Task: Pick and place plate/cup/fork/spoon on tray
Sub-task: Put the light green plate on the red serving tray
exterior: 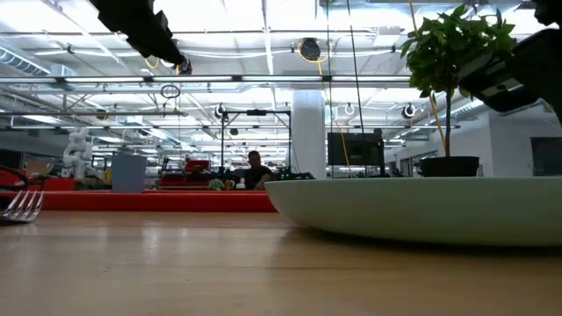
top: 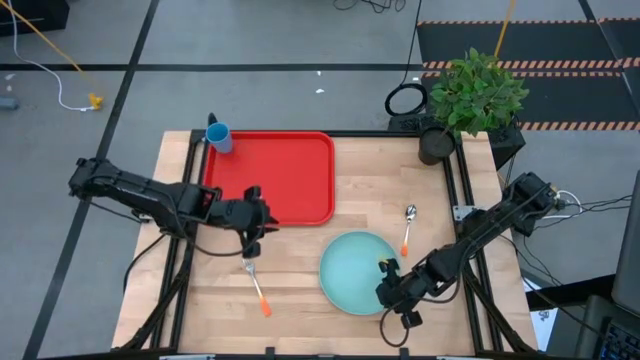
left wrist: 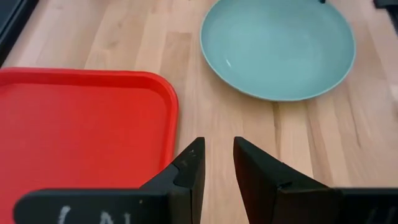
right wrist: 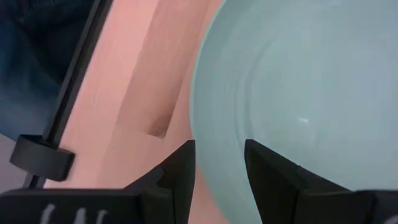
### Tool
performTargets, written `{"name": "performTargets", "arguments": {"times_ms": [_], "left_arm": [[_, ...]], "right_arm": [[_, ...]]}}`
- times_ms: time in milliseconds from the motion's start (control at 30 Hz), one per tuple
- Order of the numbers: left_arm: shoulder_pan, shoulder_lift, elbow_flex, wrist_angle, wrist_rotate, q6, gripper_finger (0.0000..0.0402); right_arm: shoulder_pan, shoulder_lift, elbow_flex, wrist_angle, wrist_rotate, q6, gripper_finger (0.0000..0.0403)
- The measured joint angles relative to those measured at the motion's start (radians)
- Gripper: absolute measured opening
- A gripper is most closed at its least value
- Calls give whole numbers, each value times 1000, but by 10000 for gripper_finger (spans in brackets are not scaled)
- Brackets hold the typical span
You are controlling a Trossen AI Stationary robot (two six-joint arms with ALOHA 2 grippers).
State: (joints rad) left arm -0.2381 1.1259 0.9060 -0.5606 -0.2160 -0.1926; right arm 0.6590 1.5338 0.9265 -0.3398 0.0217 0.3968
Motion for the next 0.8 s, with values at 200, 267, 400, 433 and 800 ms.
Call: {"name": "performTargets", "arguments": {"times_ms": [200, 267, 400, 433, 800], "left_arm": [[-26, 0, -47, 71, -21, -8, 88], [-28, 0, -64, 98, -21, -8, 88], [-32, 0, -96, 143, -21, -12, 88], [-33, 0, -105, 155, -21, -12, 88], [-32, 0, -128, 172, -21, -30, 88]], "right_arm": [[10, 2, 0, -8, -1, -38, 120], [14, 3, 0, -10, -4, -41, 116], [29, 9, 0, -7, 1, -45, 113], [31, 17, 0, -2, 1, -45, 112], [50, 116, -1, 43, 42, -103, 106]]}}
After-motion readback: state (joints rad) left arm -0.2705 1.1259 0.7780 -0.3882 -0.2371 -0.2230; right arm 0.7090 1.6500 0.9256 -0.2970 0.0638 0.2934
